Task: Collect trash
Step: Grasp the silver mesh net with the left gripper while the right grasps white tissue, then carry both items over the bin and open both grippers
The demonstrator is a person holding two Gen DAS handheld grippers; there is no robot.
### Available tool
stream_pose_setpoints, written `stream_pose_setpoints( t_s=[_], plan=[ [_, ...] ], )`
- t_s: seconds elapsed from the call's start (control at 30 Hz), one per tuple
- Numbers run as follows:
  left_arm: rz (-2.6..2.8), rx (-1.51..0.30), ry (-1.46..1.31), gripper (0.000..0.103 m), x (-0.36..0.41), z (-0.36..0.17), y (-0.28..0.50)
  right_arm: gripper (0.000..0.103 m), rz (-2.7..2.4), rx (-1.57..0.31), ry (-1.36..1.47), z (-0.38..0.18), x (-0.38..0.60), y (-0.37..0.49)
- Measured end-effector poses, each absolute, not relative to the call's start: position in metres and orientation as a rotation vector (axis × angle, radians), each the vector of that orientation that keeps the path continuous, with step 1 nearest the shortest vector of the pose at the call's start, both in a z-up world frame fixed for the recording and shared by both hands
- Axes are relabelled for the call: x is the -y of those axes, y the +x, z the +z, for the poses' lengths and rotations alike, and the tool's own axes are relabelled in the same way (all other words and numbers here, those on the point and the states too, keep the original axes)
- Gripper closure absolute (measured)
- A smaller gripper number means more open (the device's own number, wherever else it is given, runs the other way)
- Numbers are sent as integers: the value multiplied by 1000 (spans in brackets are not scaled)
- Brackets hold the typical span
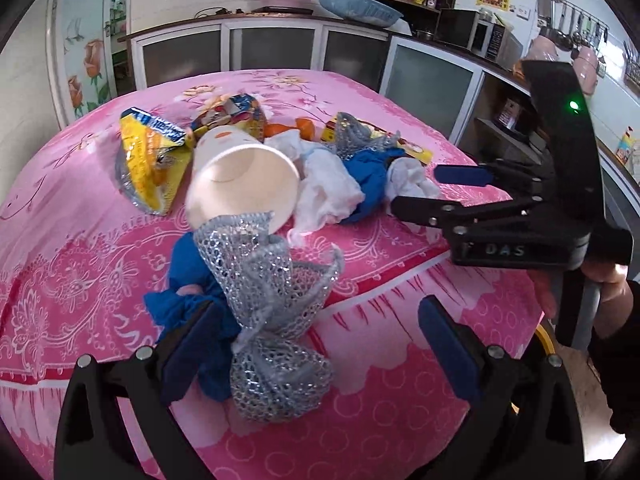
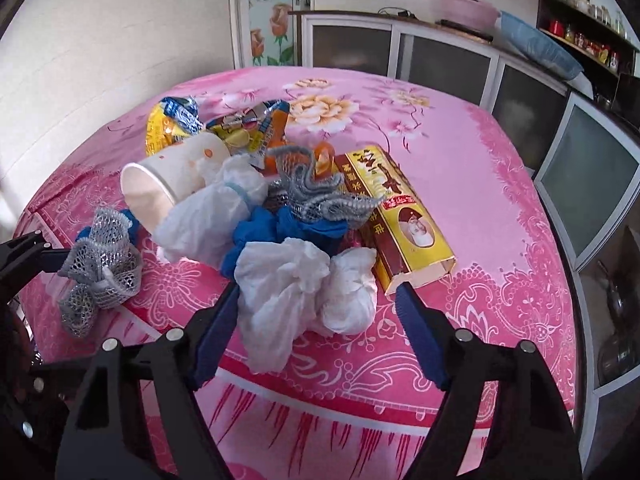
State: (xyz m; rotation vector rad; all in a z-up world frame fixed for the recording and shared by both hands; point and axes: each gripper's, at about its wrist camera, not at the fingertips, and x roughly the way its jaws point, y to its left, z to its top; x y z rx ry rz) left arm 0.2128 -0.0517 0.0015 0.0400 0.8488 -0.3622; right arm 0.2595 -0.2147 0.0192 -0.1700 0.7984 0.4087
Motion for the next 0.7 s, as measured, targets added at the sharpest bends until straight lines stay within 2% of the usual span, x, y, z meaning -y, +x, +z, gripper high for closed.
stream_pose_setpoints(
  t_s=[0.03, 0.07, 0.1, 0.13, 0.17, 0.23, 0.33, 0.7],
  plan=[
    [-350, -855, 43, 22, 52, 0, 215, 41, 406, -803, -167, 18, 215, 261],
    [-346, -862, 40, 27, 52, -2, 216, 49, 401, -813, -164, 17, 215, 262],
    [-349, -874, 34, 39, 51, -4, 218, 57, 397, -823, -160, 16, 216, 263],
    [-347, -881, 31, 55, 51, -5, 219, 60, 392, -829, -154, 15, 216, 264],
    [-332, -892, 41, 62, 52, -8, 221, 67, 391, -833, -149, 15, 217, 265],
    [-321, -902, 40, 76, 51, -11, 224, 72, 383, -826, -142, 15, 218, 265],
    [-318, -904, 1, 82, 44, -10, 226, 77, 386, -824, -125, 17, 220, 264],
    [-357, -844, -25, 82, 23, 20, 209, 78, 375, -761, -97, 40, 232, 242]
  ],
)
